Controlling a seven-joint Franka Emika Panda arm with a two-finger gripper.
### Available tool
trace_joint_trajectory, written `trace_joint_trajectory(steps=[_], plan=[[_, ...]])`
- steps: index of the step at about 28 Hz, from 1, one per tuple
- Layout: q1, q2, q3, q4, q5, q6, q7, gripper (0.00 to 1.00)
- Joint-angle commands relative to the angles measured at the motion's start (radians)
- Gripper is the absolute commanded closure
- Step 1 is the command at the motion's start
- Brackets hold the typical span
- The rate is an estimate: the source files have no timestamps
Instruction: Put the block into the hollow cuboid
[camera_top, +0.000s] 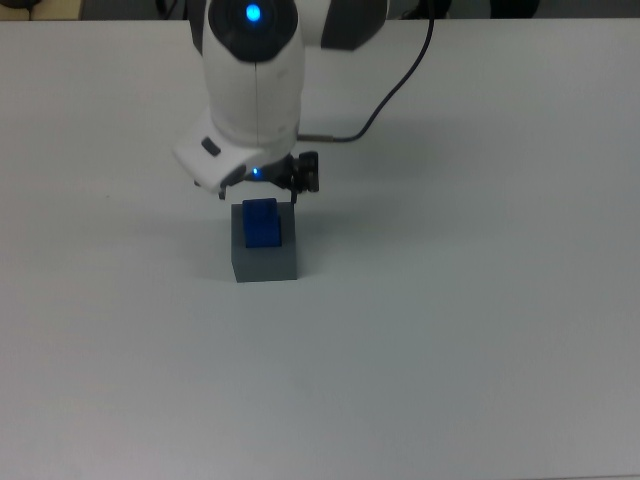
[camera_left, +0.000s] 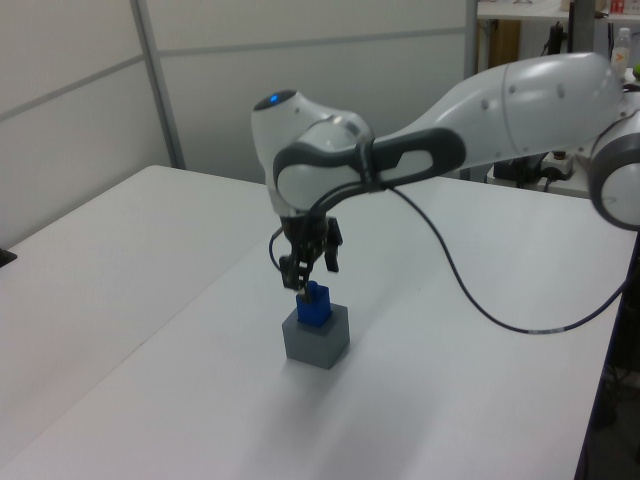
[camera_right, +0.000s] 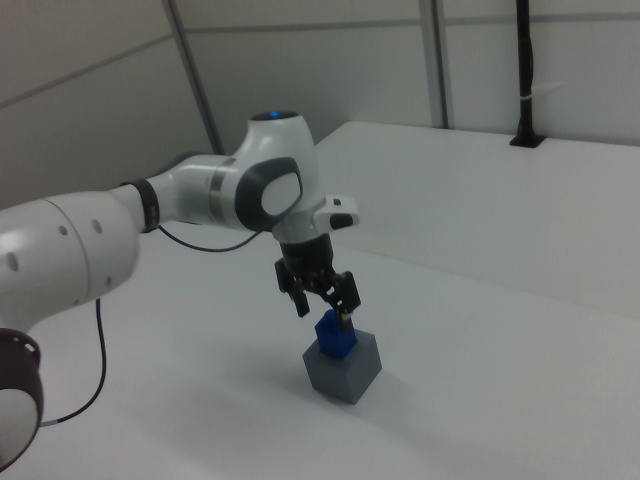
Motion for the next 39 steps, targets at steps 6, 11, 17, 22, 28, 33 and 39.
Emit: trace_joint_trajectory(steps=[6,11,17,22,28,33,39], plan=[[0.001,-0.338,0.001,-0.218,0.014,-0.139,0.015,0.0],[-0.024,-0.423,-0.002,-0.23,0.023,-0.183,-0.014,0.0],[-0.028,-0.424,-0.01,-0.229,0.034,-0.176,-0.063,0.0],[-0.037,-0.429,-0.011,-0.224,0.048,-0.183,-0.063,0.0],[-0.037,-0.427,-0.013,-0.221,0.051,-0.182,-0.065,0.0],[-0.039,-0.426,-0.013,-0.221,0.051,-0.177,-0.065,0.0],[-0.039,-0.424,-0.013,-0.218,0.051,-0.171,-0.065,0.0]])
